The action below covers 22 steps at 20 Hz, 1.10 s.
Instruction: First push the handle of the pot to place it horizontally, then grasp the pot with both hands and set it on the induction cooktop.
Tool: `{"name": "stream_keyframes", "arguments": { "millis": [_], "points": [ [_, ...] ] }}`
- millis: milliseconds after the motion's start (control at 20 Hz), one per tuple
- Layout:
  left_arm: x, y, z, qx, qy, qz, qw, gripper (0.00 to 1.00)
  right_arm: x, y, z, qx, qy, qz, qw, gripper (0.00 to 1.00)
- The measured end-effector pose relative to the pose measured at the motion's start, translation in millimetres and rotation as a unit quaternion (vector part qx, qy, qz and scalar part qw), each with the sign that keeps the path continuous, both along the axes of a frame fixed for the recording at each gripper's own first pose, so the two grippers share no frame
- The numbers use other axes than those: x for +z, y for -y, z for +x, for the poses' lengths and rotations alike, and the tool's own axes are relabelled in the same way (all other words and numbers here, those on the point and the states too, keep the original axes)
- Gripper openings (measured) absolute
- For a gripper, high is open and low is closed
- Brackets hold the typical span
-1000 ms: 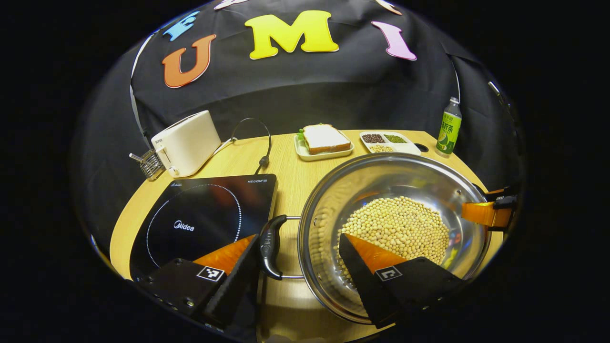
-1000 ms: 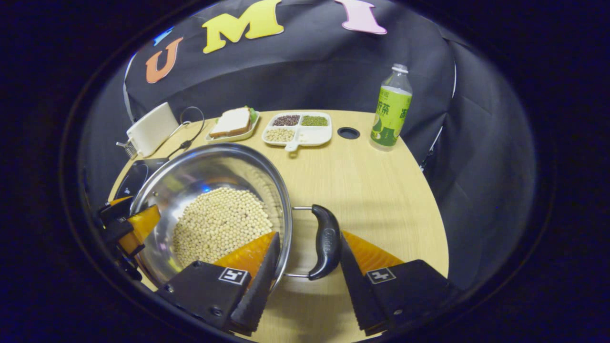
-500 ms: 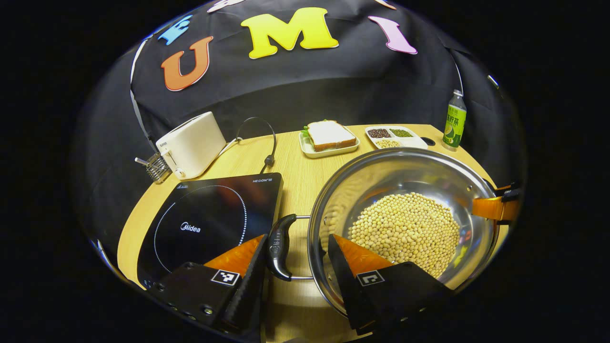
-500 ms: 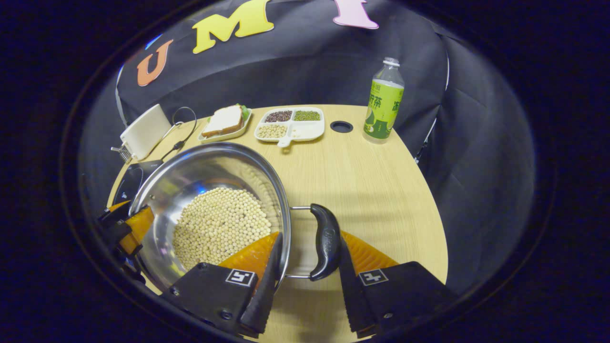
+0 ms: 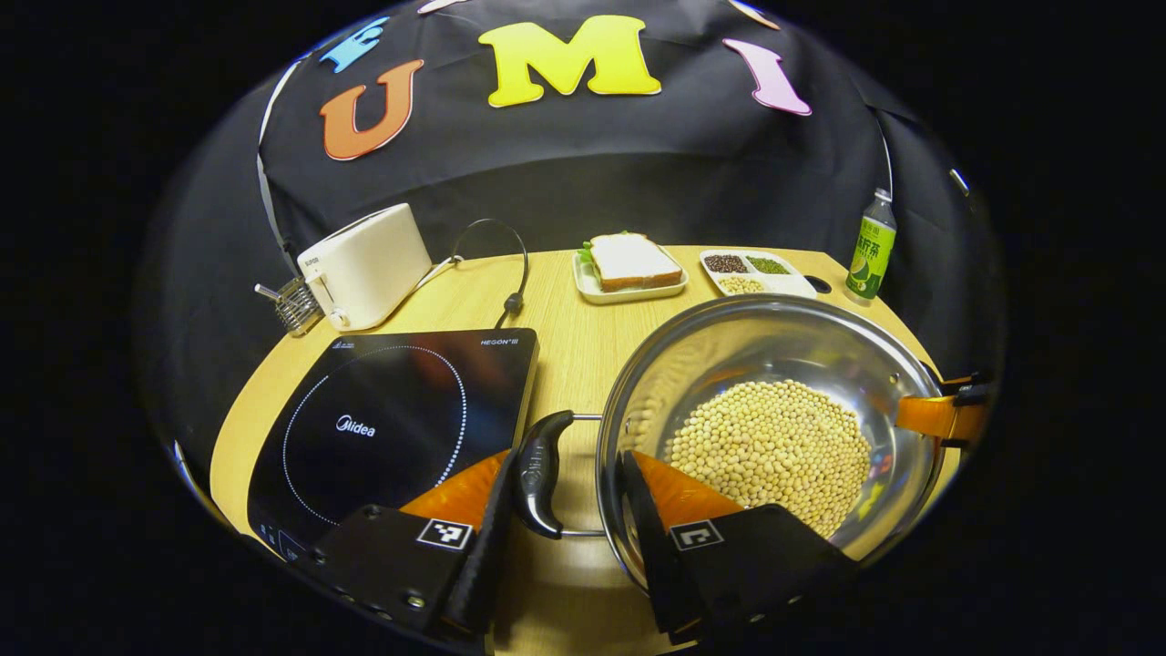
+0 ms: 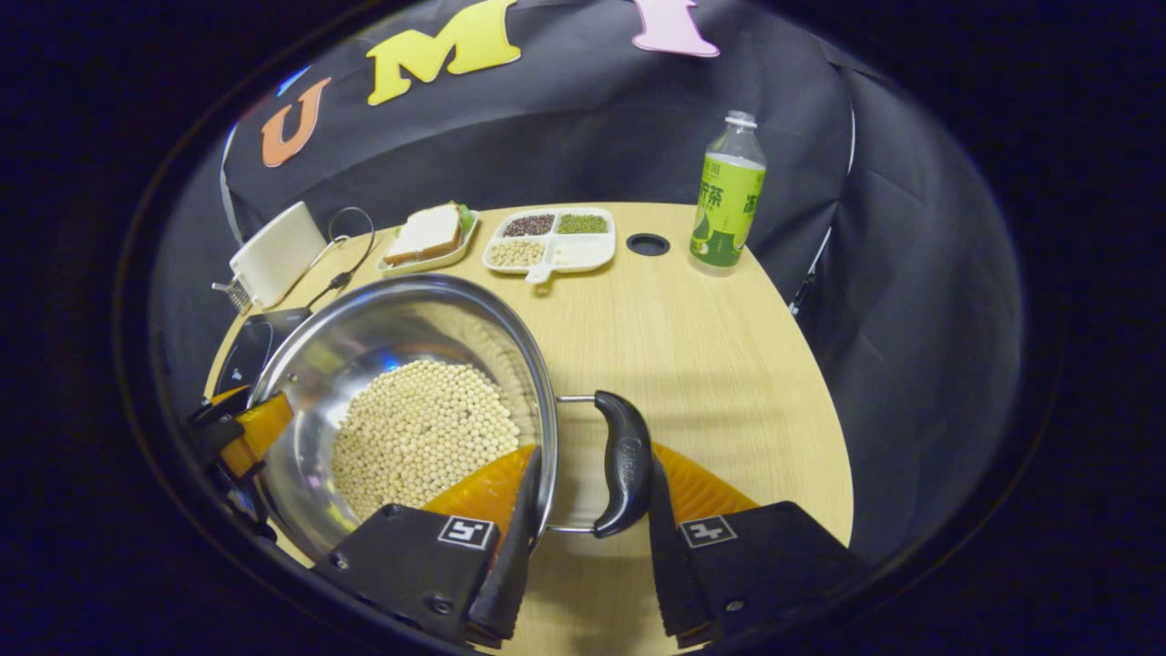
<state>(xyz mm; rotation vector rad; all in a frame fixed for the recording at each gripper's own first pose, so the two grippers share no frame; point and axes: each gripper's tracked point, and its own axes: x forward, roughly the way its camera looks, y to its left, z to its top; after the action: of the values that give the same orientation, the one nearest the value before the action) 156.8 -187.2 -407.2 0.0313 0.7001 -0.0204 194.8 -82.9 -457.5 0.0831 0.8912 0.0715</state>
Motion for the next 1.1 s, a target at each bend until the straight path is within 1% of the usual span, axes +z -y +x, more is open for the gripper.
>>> {"name": "stream_keyframes", "arguments": {
  "millis": [50,100,200,400,450,500,650,700,800,900,950,1000,1050,1100],
  "points": [
    [-1,0,0,-0.003,0.001,0.004,1.000,0.62,0,0,0,0.004,-0.001,-0.002,1.000,0.58],
    [-1,-1,-1,-0.003,0.002,0.005,1.000,0.61,0,0,0,0.000,0.000,0.002,1.000,0.55],
    [2,0,0,-0.004,0.003,0.003,1.000,0.60,0,1,-1,-0.001,-0.001,0.006,1.000,0.54],
    [6,2,1,-0.010,0.007,-0.001,1.000,0.59,1,3,-5,-0.009,-0.002,0.014,1.000,0.54],
    [8,2,1,-0.012,0.007,-0.001,1.000,0.60,2,3,-5,-0.009,-0.003,0.014,1.000,0.56],
    [10,2,1,-0.012,0.009,-0.002,1.000,0.60,4,3,-5,-0.011,0.001,0.014,1.000,0.53],
    [15,-2,0,-0.011,0.012,-0.006,1.000,0.59,12,2,-5,-0.012,0.006,0.014,1.000,0.53],
    [18,-3,1,-0.012,0.014,-0.006,1.000,0.60,15,0,-5,-0.013,0.008,0.016,1.000,0.56],
    [26,-5,1,-0.011,0.018,-0.009,1.000,0.60,21,-2,-3,-0.011,0.011,0.015,1.000,0.53],
    [32,-9,4,-0.011,0.022,-0.009,1.000,0.60,30,-6,-1,-0.013,0.017,0.015,1.000,0.53],
    [34,-11,4,-0.011,0.023,-0.011,1.000,0.60,33,-8,-2,-0.013,0.019,0.015,1.000,0.56],
    [38,-13,5,-0.009,0.025,-0.012,1.000,0.60,36,-10,-1,-0.011,0.020,0.015,1.000,0.56],
    [40,-15,5,-0.009,0.027,-0.012,1.000,0.60,38,-13,-1,-0.012,0.023,0.015,1.000,0.53],
    [42,-19,7,-0.009,0.028,-0.011,1.000,0.60,40,-15,-1,-0.011,0.022,0.016,1.000,0.53]
  ]
}}
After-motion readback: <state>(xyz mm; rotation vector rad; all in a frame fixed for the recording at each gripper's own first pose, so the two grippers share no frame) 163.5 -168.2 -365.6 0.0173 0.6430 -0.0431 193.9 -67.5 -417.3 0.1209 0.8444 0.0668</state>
